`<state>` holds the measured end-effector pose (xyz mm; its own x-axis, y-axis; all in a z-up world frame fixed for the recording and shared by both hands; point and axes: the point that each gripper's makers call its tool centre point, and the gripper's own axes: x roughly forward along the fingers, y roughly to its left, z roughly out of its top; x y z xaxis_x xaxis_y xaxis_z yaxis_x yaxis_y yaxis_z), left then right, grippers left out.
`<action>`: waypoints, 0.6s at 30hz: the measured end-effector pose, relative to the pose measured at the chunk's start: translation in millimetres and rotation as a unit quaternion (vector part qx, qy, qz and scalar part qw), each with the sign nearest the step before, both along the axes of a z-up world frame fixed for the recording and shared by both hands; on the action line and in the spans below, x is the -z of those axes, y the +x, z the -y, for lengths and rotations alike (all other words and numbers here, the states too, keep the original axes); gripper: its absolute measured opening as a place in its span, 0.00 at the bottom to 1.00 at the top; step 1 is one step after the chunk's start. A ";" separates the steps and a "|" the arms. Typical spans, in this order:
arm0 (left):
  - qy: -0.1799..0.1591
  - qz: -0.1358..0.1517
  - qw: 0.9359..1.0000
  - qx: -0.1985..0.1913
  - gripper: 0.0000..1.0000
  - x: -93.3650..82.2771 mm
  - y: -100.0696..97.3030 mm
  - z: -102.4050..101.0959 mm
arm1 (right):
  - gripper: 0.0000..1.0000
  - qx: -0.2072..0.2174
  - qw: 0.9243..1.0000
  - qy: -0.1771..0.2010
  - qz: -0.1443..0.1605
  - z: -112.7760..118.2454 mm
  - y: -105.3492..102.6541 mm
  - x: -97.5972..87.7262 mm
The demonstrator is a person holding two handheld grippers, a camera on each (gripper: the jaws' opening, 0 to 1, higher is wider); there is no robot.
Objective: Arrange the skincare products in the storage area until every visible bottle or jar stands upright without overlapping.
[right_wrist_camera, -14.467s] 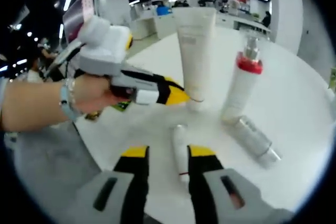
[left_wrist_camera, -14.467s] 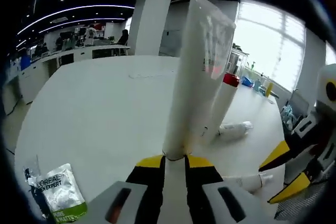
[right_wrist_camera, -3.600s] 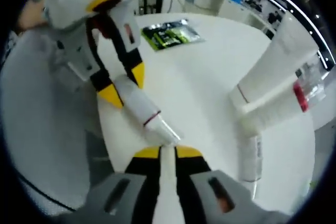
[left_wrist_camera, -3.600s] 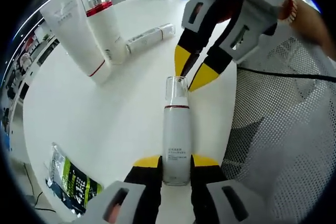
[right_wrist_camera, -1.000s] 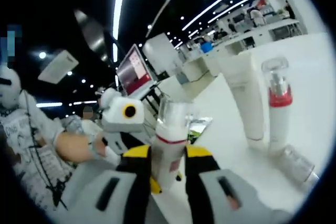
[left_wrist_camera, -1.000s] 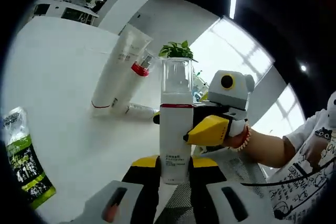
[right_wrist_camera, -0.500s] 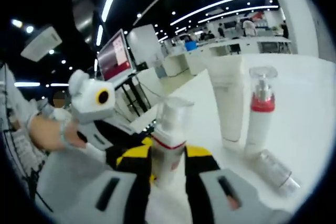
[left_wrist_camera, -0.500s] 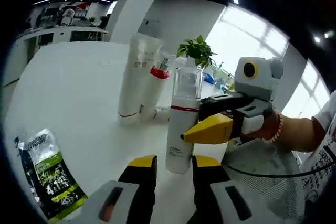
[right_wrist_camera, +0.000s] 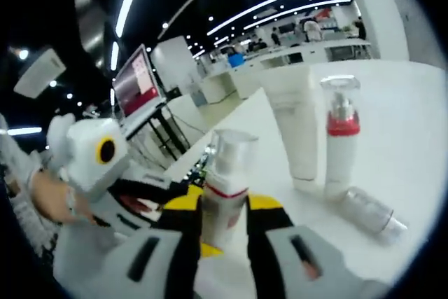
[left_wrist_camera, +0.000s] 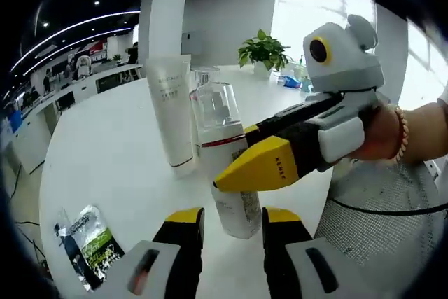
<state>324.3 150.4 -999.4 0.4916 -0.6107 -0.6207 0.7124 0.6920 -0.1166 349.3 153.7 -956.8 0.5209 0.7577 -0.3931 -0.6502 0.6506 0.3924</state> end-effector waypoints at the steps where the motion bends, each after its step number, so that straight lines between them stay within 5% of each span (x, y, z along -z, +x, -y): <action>1: 0.004 0.000 1.000 0.000 0.32 0.6 0.2 -0.6 | 0.23 -0.003 1.000 -0.003 0.004 -1.8 -0.7 -0.2; 3: 0.008 -0.003 1.000 0.000 0.25 1.9 0.2 -2.3 | 0.23 -0.004 1.000 -0.005 0.006 -3.1 -1.0 -0.8; 18: 0.037 0.008 0.999 0.014 0.22 4.1 1.9 -6.8 | 0.23 -0.004 0.999 0.014 -0.036 1.9 -0.8 3.0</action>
